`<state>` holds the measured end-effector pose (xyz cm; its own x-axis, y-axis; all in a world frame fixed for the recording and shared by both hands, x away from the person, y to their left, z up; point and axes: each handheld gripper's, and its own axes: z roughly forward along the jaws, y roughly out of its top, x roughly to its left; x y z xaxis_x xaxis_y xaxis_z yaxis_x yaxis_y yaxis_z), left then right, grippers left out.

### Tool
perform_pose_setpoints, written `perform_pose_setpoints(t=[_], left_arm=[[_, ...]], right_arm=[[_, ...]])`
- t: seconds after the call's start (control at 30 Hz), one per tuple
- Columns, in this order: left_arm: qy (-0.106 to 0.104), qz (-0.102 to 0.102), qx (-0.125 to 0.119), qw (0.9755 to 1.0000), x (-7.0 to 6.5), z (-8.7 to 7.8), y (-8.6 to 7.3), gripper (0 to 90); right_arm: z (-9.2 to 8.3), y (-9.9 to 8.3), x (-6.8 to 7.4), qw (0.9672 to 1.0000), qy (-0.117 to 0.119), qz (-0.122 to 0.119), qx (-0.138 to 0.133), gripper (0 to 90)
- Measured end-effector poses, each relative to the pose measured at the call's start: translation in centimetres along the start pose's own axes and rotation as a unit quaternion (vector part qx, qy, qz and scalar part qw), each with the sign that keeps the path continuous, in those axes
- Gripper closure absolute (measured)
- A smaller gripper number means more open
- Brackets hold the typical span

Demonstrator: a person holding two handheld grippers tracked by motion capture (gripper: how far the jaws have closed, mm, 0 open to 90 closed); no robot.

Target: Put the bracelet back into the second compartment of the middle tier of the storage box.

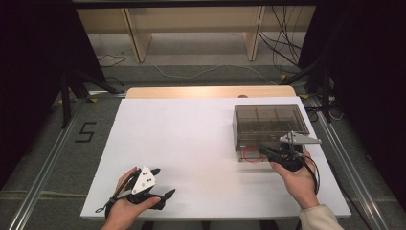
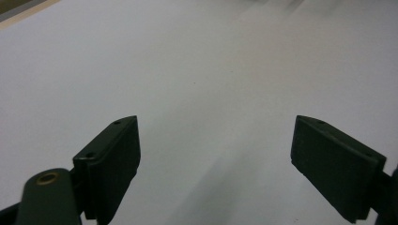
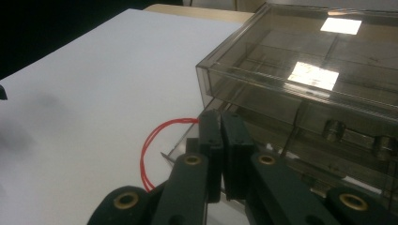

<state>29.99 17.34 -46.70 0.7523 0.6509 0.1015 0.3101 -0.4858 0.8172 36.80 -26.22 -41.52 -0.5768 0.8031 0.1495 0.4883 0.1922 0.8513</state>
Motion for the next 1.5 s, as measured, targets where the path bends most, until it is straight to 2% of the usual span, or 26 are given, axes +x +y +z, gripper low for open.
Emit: perform_pose_setpoints(t=[0.77, 1.5], left_arm=[[0.000, 0.001, 0.000, 1.0000, 0.0, 0.0, 0.0, 15.9], [0.001, 0.000, -0.002, 1.0000, -0.1, 0.0, 0.0, 15.9]], right_arm=[[-1.1, -0.3, -2.1, 0.9994, -0.026, 0.022, -0.007, 88.4], [-1.4, -0.4, -3.0, 0.9987, -0.041, 0.030, -0.009, 88.4]])
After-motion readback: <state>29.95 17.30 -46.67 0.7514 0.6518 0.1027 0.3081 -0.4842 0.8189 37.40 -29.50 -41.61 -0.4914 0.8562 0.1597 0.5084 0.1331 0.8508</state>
